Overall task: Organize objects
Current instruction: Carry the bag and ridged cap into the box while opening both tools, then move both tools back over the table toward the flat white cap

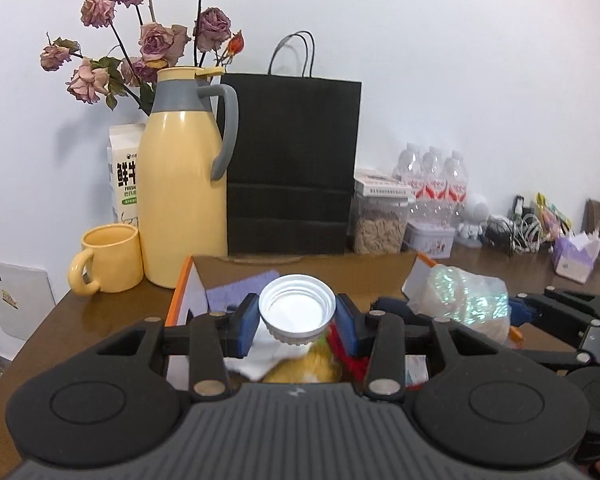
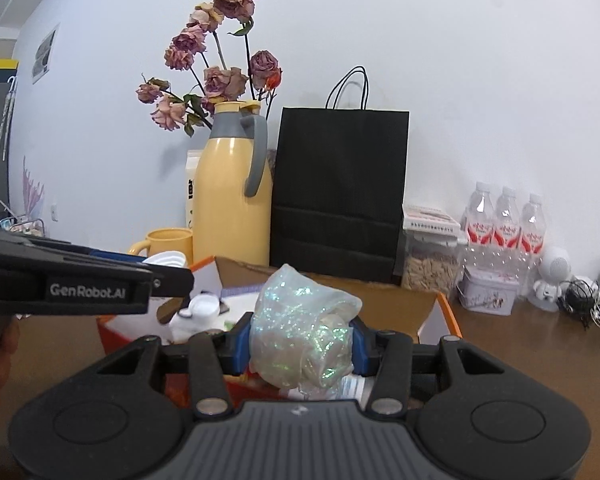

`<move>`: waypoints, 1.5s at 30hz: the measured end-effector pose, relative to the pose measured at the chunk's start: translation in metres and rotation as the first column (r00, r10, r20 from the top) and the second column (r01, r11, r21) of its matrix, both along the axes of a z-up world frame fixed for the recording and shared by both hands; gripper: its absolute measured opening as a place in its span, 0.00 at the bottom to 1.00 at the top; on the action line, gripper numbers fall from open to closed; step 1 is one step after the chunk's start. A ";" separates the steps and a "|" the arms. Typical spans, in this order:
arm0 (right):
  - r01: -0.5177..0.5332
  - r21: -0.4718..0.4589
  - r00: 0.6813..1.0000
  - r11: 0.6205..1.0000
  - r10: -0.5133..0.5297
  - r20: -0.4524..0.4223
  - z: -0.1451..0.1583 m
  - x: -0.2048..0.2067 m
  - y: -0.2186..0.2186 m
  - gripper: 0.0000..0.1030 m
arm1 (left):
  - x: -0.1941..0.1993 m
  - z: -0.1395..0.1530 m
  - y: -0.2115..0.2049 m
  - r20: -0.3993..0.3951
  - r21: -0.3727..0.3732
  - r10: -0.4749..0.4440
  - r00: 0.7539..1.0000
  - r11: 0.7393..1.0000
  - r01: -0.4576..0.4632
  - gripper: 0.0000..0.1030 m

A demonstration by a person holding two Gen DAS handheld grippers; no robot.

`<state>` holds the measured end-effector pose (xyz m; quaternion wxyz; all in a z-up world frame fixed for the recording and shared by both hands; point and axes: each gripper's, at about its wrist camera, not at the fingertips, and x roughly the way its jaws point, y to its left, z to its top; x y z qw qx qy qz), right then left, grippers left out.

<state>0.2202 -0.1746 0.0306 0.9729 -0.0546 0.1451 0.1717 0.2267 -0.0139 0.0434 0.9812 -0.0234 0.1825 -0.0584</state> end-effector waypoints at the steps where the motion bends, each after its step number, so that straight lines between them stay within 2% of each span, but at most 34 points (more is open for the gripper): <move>1: -0.001 -0.001 1.000 1.000 0.001 0.003 0.002 0.005 0.002 0.44 | 0.003 0.001 0.000 0.003 -0.004 0.005 1.000 1.000 -0.005 0.40; 10: 0.007 0.001 1.000 1.000 -0.007 -0.023 0.004 0.053 0.013 0.44 | 0.043 0.002 0.003 -0.007 -0.033 0.047 0.999 0.998 -0.047 0.40; 18: 0.042 0.021 0.996 0.999 -0.040 -0.079 -0.010 0.092 0.010 0.44 | 0.081 -0.014 0.010 -0.063 -0.047 0.068 0.996 0.996 -0.071 0.40; 23: 0.046 0.025 0.992 0.999 -0.042 -0.119 -0.022 0.107 0.005 0.45 | 0.094 -0.025 0.014 -0.099 -0.046 0.051 0.994 0.997 -0.056 0.40; 24: 0.046 0.025 0.991 0.999 -0.042 -0.128 -0.024 0.109 0.005 0.45 | 0.095 -0.026 0.014 -0.100 -0.045 0.052 0.994 0.997 -0.057 0.42; 27: 0.055 0.020 0.988 0.998 -0.052 -0.145 -0.028 0.112 0.004 0.50 | 0.093 -0.026 0.015 -0.087 -0.035 0.060 0.994 0.997 -0.063 0.69; 29: 0.065 0.021 0.987 0.998 -0.062 -0.146 -0.027 0.112 0.003 0.60 | 0.090 -0.024 0.016 -0.070 -0.035 0.072 0.995 0.997 -0.074 1.00; 31: 0.080 0.026 0.987 0.996 -0.075 -0.144 -0.028 0.111 0.001 0.91 | 0.088 -0.021 0.017 -0.042 -0.037 0.087 0.995 0.995 -0.089 1.00; 32: 0.087 0.028 0.987 0.996 -0.082 -0.140 -0.028 0.110 0.000 0.99 | 0.087 -0.021 0.017 -0.037 -0.038 0.093 0.995 0.995 -0.094 1.00; 45: 0.089 0.030 0.987 0.996 -0.084 -0.137 -0.024 0.105 -0.002 1.00 | 0.081 -0.019 0.014 -0.031 -0.027 0.097 0.995 0.995 -0.098 1.00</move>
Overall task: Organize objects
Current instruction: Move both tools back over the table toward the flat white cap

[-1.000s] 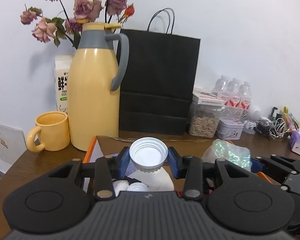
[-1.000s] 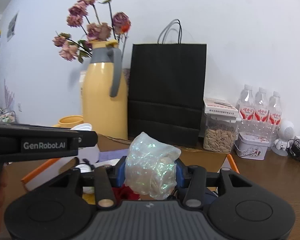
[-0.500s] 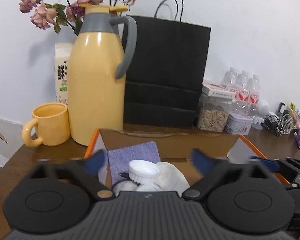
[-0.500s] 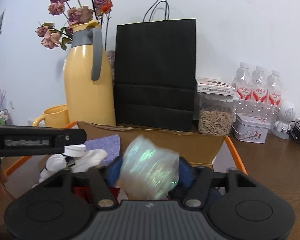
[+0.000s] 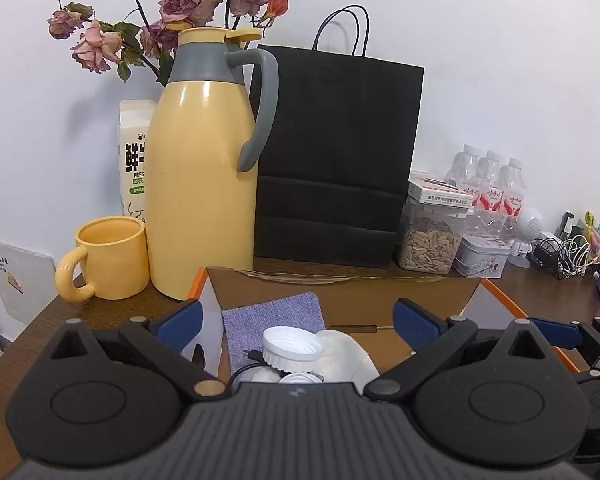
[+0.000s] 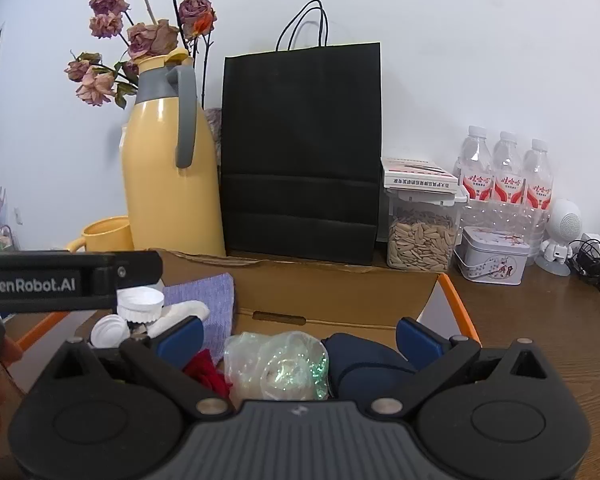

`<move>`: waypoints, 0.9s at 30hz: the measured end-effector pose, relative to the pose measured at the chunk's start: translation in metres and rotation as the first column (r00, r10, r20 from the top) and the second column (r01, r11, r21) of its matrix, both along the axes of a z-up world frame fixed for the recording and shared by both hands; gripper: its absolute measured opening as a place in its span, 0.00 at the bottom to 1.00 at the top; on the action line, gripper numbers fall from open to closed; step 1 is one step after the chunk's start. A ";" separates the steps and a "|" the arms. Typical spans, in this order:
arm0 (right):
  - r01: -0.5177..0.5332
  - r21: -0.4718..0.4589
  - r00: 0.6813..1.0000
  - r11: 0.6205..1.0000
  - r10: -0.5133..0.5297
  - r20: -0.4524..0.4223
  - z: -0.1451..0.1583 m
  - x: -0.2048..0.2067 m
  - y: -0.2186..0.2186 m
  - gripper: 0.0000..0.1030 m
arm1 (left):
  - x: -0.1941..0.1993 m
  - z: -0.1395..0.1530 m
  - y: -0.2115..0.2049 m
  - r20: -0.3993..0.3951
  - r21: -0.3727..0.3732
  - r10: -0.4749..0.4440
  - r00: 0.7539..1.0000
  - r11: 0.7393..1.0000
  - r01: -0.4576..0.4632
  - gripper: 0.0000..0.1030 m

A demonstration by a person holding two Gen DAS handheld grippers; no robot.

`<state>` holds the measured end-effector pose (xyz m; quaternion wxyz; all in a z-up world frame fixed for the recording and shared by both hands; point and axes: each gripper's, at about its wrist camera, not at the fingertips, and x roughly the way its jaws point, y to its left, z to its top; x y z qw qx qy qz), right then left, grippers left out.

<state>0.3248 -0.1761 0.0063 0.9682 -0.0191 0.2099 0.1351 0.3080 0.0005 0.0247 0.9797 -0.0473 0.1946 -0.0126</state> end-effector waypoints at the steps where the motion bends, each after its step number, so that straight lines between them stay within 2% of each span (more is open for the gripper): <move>1: 0.000 -0.002 1.000 1.000 0.000 0.001 0.000 -0.001 0.000 1.00 | -0.002 0.000 0.000 0.004 0.000 -0.001 1.000 1.000 0.001 1.00; 15: -0.013 -0.031 0.999 0.999 0.014 0.045 0.013 -0.039 -0.004 1.00 | -0.054 0.008 0.009 0.055 0.016 -0.011 0.998 1.000 0.010 1.00; 27: -0.036 -0.060 0.998 0.998 0.040 0.051 0.009 -0.098 -0.013 1.00 | -0.106 -0.001 0.021 0.019 0.049 -0.022 1.000 0.999 0.021 1.00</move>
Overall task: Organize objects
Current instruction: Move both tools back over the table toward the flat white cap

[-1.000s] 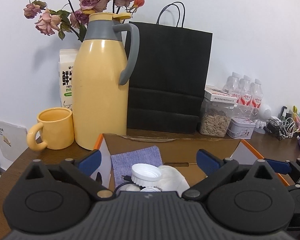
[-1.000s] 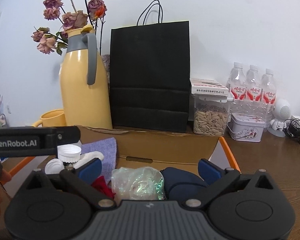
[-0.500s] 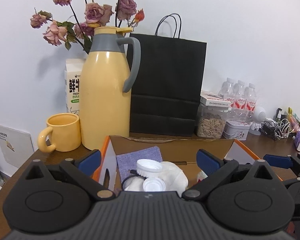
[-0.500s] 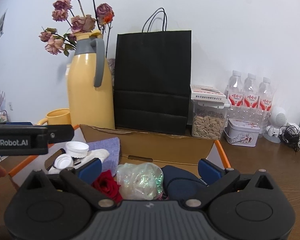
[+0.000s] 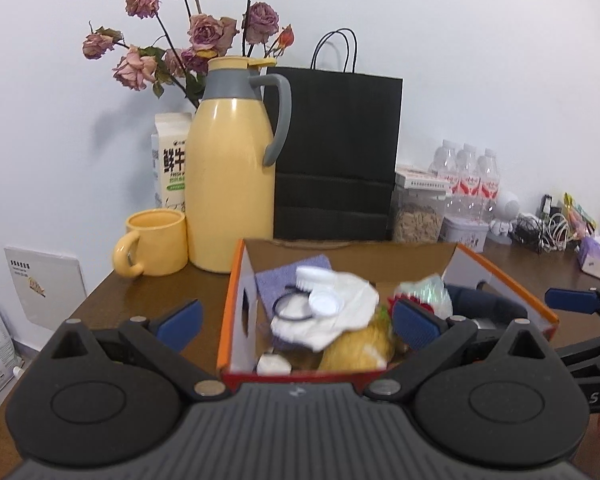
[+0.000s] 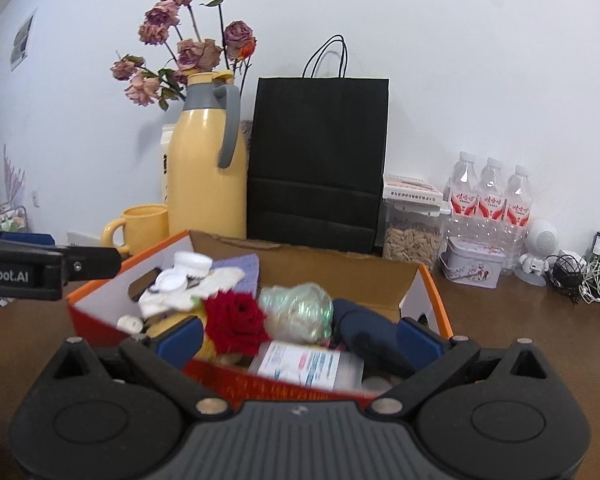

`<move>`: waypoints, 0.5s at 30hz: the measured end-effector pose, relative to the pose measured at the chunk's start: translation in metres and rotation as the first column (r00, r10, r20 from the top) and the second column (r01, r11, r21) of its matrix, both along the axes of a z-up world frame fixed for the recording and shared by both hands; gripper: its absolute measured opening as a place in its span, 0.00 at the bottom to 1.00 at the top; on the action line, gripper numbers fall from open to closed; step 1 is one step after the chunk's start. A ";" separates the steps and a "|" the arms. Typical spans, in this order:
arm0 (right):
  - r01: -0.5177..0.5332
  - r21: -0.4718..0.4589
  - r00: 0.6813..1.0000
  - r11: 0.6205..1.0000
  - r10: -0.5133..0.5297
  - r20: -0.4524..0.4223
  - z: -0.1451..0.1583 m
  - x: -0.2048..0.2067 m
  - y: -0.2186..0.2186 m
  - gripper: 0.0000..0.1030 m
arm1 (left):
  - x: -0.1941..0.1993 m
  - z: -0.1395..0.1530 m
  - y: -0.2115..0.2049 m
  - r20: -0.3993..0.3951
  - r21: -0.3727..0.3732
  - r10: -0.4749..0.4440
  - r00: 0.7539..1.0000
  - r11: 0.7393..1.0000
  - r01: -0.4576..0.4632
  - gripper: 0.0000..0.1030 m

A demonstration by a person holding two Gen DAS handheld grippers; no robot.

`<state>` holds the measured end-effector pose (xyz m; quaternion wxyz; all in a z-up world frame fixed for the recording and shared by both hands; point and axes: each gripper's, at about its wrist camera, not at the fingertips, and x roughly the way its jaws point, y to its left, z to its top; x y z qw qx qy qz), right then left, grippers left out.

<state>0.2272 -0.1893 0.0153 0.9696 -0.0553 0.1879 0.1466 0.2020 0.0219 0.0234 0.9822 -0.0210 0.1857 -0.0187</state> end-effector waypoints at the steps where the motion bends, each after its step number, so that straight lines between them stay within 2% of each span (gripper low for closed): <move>1: -0.002 -0.003 1.000 1.000 0.002 -0.003 -0.001 -0.004 -0.001 1.00 | -0.003 -0.002 0.001 -0.007 0.004 0.000 1.000 1.000 0.000 1.00; 7: -0.009 -0.025 0.999 1.000 0.008 -0.042 -0.015 -0.026 -0.005 1.00 | -0.014 -0.025 0.007 -0.083 0.032 -0.005 0.997 0.999 0.008 1.00; 11: -0.006 -0.043 0.996 0.999 0.003 -0.085 -0.028 -0.031 -0.008 1.00 | -0.012 -0.046 0.009 -0.171 0.041 -0.006 0.985 0.999 0.013 1.00; 15: 0.012 -0.052 0.994 0.999 -0.018 -0.112 -0.037 -0.033 -0.011 1.00 | -0.008 -0.061 0.006 -0.223 0.063 0.002 0.975 0.998 0.012 1.00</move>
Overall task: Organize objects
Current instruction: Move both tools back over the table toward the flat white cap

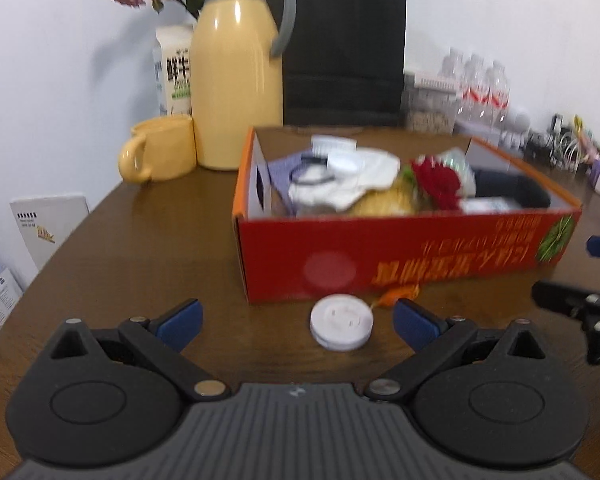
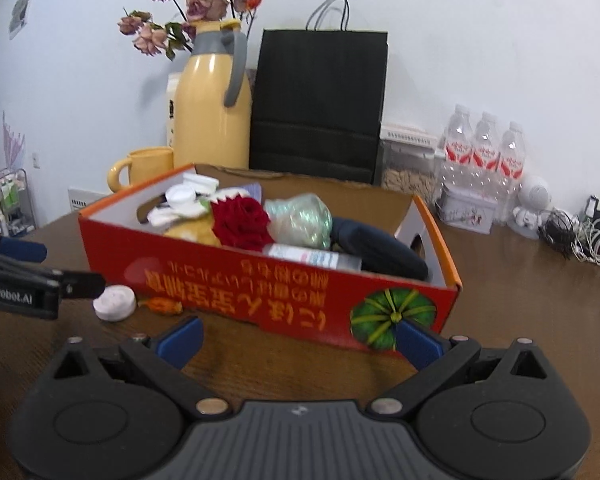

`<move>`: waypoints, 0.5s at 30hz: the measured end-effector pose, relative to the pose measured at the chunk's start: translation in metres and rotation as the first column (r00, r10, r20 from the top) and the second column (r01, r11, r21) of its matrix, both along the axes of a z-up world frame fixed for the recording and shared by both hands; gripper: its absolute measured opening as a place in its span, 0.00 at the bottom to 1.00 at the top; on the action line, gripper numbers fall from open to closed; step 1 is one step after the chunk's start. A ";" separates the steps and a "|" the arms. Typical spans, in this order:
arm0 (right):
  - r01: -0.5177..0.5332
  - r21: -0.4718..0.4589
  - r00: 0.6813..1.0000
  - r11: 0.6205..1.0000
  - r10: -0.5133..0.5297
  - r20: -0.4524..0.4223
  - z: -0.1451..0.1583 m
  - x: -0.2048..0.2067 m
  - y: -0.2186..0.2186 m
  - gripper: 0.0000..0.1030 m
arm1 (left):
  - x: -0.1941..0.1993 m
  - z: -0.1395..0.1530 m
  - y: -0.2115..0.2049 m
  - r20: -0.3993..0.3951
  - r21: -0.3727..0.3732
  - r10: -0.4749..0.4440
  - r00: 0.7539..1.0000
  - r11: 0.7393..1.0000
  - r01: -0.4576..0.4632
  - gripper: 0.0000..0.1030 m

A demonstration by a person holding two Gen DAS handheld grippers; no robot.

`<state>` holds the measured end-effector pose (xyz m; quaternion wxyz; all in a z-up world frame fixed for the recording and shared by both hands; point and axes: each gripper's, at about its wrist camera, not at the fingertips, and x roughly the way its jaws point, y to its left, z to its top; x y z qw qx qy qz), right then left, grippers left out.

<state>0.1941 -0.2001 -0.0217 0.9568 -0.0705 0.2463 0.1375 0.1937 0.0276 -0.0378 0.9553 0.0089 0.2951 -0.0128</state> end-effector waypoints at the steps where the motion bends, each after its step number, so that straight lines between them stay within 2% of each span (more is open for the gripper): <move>1: 0.004 0.000 1.000 1.000 -0.004 -0.005 -0.002 0.000 -0.001 1.00 | 0.002 -0.003 -0.001 -0.010 0.007 -0.001 1.000 1.000 0.001 1.00; 10: 0.023 0.002 0.999 1.000 -0.023 -0.034 -0.013 0.002 -0.004 1.00 | 0.015 -0.016 -0.007 -0.059 0.019 0.034 0.998 0.999 -0.033 1.00; 12: 0.023 0.004 0.999 1.000 -0.022 -0.034 -0.014 0.002 -0.004 1.00 | 0.016 -0.016 -0.008 -0.062 0.007 0.022 0.998 1.000 -0.021 0.95; 14: 0.024 0.005 0.999 1.000 -0.023 -0.036 -0.015 0.002 -0.004 1.00 | 0.018 -0.016 -0.011 -0.071 0.005 0.006 0.997 1.000 -0.006 0.82; 15: 0.024 0.006 0.999 1.000 -0.024 -0.037 -0.015 0.002 -0.004 1.00 | 0.018 -0.016 -0.012 -0.065 0.001 0.001 0.998 1.000 -0.001 0.78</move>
